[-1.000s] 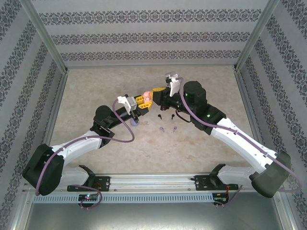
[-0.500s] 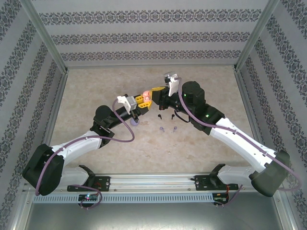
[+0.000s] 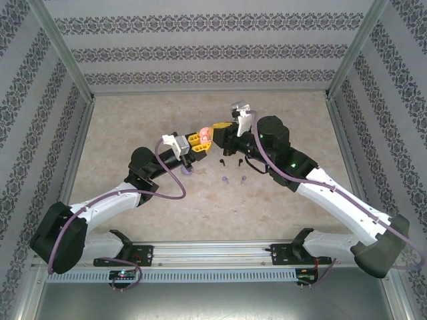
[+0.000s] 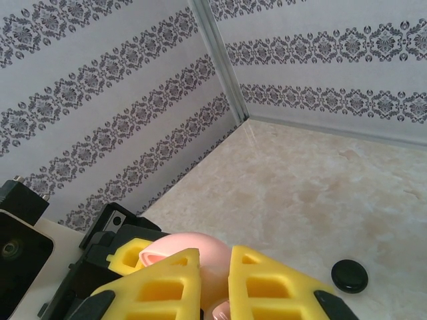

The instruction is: Insert wireless bluetooth earbuds into charging case

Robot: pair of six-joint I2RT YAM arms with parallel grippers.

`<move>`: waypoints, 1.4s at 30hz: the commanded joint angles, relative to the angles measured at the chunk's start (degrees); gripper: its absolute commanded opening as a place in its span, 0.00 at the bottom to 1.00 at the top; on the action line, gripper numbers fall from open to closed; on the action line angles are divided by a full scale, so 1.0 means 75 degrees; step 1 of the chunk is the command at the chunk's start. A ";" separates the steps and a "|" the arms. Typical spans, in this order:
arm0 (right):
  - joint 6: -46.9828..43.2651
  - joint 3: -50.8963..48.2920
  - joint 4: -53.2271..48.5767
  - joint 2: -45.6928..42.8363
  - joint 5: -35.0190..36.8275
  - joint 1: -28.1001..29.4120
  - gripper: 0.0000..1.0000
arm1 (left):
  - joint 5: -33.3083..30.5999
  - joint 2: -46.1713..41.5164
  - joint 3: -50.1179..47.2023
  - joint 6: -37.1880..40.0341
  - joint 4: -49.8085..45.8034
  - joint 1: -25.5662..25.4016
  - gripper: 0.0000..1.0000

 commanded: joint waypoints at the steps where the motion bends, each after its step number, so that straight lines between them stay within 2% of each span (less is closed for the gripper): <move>1: 0.0129 0.0030 -0.0130 -0.0163 -0.0335 0.0221 0.13 | 0.0195 -0.0101 0.0320 0.0259 0.0330 -0.0072 0.00; 14: 0.0234 -0.0026 -0.0046 -0.0218 -0.0400 0.0244 0.13 | 0.0295 -0.0086 0.0363 0.0360 0.0250 -0.0067 0.00; 28: 0.0060 -0.0187 0.0071 -0.0307 0.0259 0.0089 0.13 | 0.0376 -0.0136 0.0351 0.0283 0.0234 -0.0111 0.00; 42: 0.0154 -0.0225 0.0037 -0.0012 -0.0114 0.0083 0.13 | 0.0425 -0.0165 0.0423 0.0255 0.0224 -0.0191 0.00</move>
